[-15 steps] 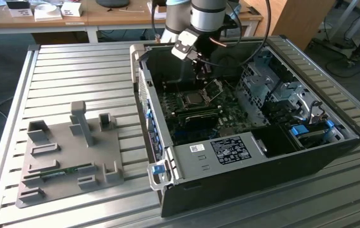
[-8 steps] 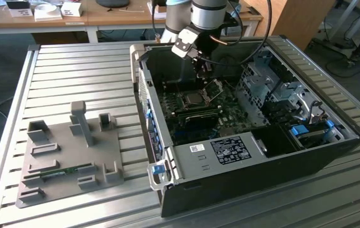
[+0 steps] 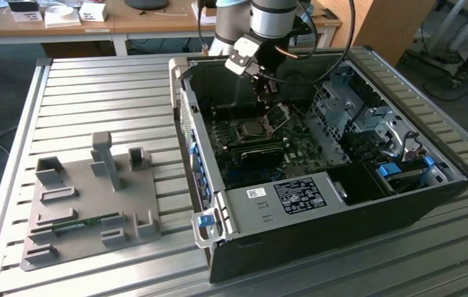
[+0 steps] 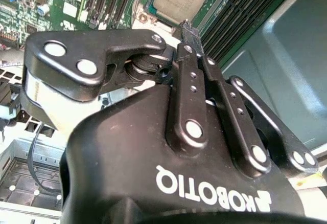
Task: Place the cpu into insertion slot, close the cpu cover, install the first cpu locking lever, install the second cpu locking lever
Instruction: 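Place the cpu into insertion slot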
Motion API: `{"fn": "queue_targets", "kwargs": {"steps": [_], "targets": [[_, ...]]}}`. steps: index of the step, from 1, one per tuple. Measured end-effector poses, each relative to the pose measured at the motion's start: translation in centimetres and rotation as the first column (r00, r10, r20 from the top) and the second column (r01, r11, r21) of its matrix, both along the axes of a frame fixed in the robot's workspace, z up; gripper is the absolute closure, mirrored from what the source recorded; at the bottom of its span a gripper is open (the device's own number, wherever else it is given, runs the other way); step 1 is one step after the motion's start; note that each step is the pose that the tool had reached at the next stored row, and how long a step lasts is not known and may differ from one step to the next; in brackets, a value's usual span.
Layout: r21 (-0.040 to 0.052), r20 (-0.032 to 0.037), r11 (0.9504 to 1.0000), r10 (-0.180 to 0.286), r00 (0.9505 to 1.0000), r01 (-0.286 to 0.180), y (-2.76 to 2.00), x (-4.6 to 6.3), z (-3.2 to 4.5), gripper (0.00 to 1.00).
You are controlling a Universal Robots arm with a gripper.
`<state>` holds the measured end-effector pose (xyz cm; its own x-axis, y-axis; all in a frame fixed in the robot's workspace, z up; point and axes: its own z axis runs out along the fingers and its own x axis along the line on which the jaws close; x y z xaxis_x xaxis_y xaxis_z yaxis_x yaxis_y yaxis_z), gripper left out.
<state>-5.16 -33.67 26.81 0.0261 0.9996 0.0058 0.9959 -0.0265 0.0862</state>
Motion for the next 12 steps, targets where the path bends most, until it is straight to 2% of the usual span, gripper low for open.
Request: {"fn": "queue_targets", "kwargs": {"steps": [7,12], "targets": [[0.0000,0.0001,1.0000,0.000,1.0000,0.000,-0.01,1.2,0.00,0.89],[0.0000,0.0001,1.0000,0.000,1.0000,0.000,0.00,1.3,0.00,0.89]]}}
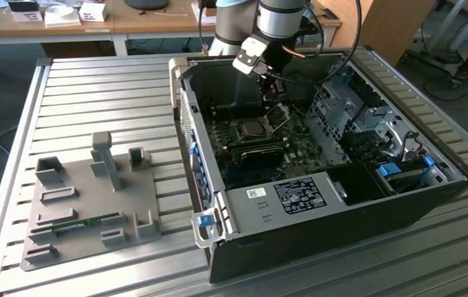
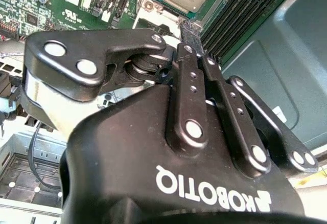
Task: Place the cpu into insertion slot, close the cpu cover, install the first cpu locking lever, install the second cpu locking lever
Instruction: 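Place the cpu into insertion slot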
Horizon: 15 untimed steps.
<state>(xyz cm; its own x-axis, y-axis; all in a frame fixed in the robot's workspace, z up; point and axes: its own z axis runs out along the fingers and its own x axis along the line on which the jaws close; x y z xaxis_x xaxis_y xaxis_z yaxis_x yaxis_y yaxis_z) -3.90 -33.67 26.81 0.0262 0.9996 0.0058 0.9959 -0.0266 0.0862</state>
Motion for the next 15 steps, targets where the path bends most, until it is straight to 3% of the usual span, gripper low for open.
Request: {"fn": "queue_targets", "kwargs": {"steps": [6,15], "targets": [[-0.0001,-0.0001,1.0000,0.000,1.0000,0.000,0.00,0.2,0.00,0.89],[0.0000,0.0000,1.0000,0.000,1.0000,0.000,0.00,1.5,0.00,0.89]]}}
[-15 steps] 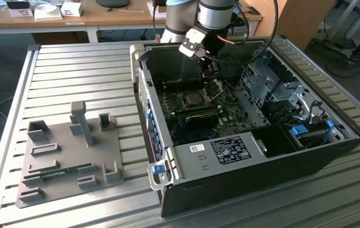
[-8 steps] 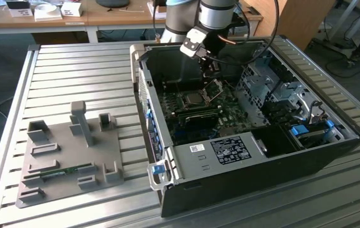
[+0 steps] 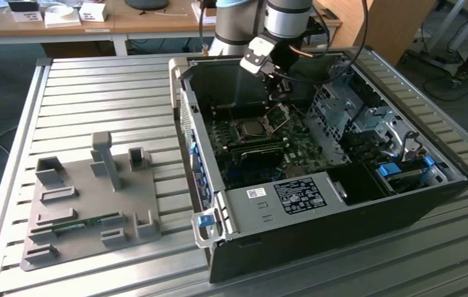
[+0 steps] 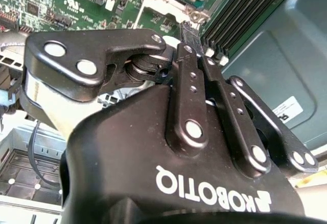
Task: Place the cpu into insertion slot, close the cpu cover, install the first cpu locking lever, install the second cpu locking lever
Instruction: 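Place the cpu into insertion slot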
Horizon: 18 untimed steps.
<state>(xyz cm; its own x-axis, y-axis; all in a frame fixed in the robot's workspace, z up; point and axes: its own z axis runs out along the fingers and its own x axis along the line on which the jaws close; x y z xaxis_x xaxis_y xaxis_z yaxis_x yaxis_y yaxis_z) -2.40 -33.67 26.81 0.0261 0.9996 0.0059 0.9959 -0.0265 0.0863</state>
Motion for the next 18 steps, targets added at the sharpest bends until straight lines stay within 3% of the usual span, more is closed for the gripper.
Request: {"fn": "queue_targets", "kwargs": {"steps": [5,18], "targets": [[0.0000,0.0000,1.0000,0.000,1.0000,0.000,0.00,0.75,0.00,0.89],[0.0000,-0.0008,1.0000,0.000,1.0000,0.000,0.00,0.53,-0.04,0.89]]}}
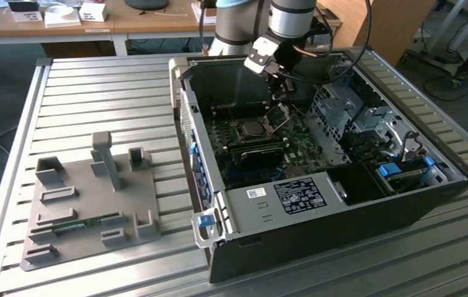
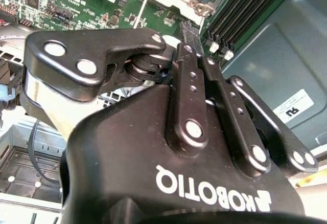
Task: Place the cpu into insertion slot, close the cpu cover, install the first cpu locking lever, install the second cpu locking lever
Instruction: 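Place the cpu into insertion slot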
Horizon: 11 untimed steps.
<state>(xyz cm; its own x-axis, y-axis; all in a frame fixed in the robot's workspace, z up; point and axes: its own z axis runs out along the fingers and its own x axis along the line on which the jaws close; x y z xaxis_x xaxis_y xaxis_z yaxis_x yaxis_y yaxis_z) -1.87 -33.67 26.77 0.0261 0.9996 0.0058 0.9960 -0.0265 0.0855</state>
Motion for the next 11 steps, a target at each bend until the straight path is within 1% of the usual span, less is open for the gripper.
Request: {"fn": "queue_targets", "kwargs": {"steps": [3,9,11], "targets": [[0.0000,0.0000,1.0000,0.000,1.0000,0.000,0.01,-0.7,-0.13,0.89],[-0.0005,0.0003,1.0000,0.000,1.0000,0.000,0.01,-2.4,-0.54,0.89],[-0.0012,0.0003,1.0000,0.000,1.0000,0.000,0.01,-2.7,-0.81,0.89]]}}
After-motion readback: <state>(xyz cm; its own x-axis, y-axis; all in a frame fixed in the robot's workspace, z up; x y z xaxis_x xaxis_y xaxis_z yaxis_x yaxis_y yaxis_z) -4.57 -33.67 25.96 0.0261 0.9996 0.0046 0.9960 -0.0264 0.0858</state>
